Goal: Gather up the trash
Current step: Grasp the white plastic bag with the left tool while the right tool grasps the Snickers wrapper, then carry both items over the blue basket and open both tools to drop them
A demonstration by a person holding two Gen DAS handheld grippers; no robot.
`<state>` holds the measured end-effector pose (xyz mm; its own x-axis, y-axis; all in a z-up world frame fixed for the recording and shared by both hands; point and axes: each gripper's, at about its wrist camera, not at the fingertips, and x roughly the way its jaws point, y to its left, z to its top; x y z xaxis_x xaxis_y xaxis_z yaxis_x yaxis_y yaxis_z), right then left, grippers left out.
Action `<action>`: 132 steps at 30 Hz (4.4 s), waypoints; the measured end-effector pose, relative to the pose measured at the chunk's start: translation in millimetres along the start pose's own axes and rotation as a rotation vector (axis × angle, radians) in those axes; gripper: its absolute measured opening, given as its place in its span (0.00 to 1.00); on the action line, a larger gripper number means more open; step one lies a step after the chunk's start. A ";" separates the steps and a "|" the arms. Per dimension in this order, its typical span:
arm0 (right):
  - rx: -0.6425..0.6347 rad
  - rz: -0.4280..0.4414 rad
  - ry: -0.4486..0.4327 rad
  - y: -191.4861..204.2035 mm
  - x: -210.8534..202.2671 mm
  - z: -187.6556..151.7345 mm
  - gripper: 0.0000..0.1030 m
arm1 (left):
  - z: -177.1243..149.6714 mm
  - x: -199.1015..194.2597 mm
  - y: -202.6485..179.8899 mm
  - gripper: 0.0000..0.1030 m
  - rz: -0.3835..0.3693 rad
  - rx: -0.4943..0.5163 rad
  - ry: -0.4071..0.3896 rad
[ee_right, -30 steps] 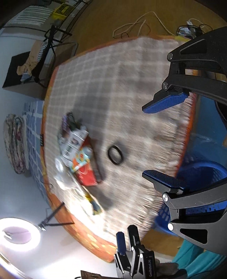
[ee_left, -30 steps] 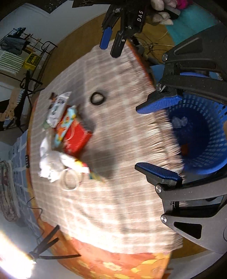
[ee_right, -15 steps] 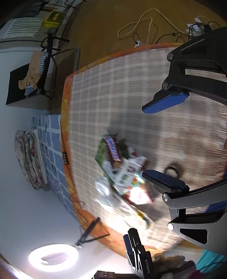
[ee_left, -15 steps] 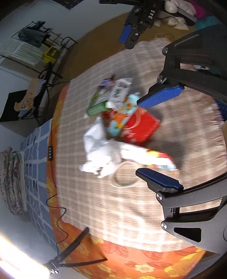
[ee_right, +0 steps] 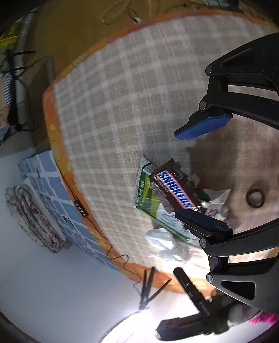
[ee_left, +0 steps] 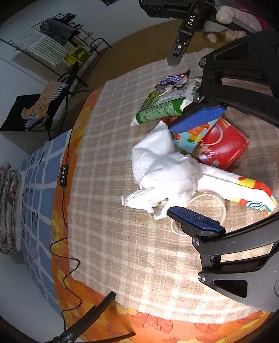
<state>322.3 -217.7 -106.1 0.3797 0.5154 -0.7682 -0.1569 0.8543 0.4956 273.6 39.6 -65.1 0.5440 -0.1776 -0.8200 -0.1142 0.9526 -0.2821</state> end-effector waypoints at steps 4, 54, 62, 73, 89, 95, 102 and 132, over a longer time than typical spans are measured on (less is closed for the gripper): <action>0.059 0.024 0.028 -4.9 17.9 5.7 0.64 | 7.5 9.9 4.4 0.72 -0.013 -0.032 0.008; -0.206 0.075 -0.188 61.7 -63.1 -16.7 0.05 | -7.0 -85.6 0.4 0.05 -0.117 0.020 -0.163; -0.281 0.086 -0.181 77.1 -85.0 -56.4 0.05 | -48.5 -125.7 -5.3 0.05 -0.151 0.048 -0.162; -0.390 0.064 -0.104 86.1 -103.5 -142.8 0.05 | -126.3 -165.4 -7.0 0.05 -0.188 0.061 -0.120; -0.490 0.057 0.040 90.6 -93.4 -250.6 0.05 | -239.4 -157.9 -3.1 0.05 -0.185 0.064 0.051; -0.516 0.028 0.102 85.7 -75.8 -277.1 0.05 | -267.8 -132.6 -5.5 0.05 -0.167 0.080 0.135; -0.514 0.012 0.165 78.4 -58.9 -294.6 0.05 | -287.1 -112.6 -7.7 0.05 -0.124 0.128 0.189; -0.467 -0.066 0.306 62.8 -26.3 -312.5 0.36 | -307.5 -83.9 -8.9 0.37 -0.037 0.159 0.271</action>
<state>17.5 -156.4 -181.4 0.1316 0.3967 -0.9085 -0.5554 0.7886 0.2638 -26.6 -30.0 -146.9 0.3018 -0.2520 -0.9195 0.0443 0.9671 -0.2505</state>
